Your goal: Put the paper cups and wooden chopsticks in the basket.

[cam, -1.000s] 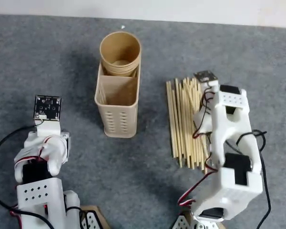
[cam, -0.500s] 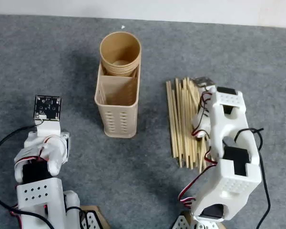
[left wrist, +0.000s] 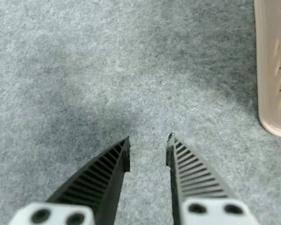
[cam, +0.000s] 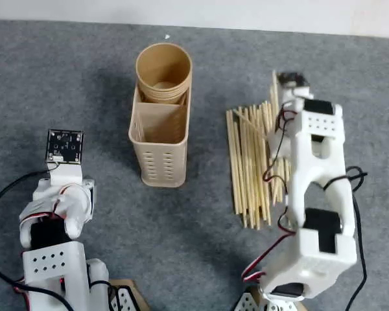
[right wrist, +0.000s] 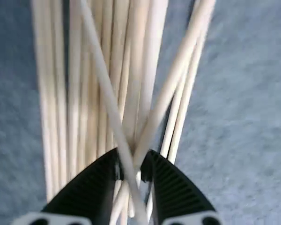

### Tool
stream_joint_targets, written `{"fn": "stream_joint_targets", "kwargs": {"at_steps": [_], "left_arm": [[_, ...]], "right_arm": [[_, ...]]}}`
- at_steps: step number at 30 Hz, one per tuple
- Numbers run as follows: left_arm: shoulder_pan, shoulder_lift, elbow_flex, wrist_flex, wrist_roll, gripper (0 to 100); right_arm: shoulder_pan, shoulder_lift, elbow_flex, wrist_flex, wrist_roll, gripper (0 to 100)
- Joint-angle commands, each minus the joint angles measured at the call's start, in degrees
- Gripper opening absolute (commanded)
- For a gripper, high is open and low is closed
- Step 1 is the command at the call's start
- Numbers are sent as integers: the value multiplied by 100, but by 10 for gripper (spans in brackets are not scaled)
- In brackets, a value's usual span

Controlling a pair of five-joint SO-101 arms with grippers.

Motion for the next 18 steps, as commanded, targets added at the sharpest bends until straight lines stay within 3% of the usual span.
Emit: {"fn": "stream_joint_targets", "kwargs": {"at_steps": [1,7,18], "left_arm": [[84,-22,-22,-97,62,158],[84,-22,-22,-97,62,158],[92,-13,-22,-97,62,158]], "right_arm": [[-180,-681,-435,4,-369,5],[-470,-1525,-462,-752,-1187,5],[-1174,-2879,-470,-2193,-1231,4]]}}
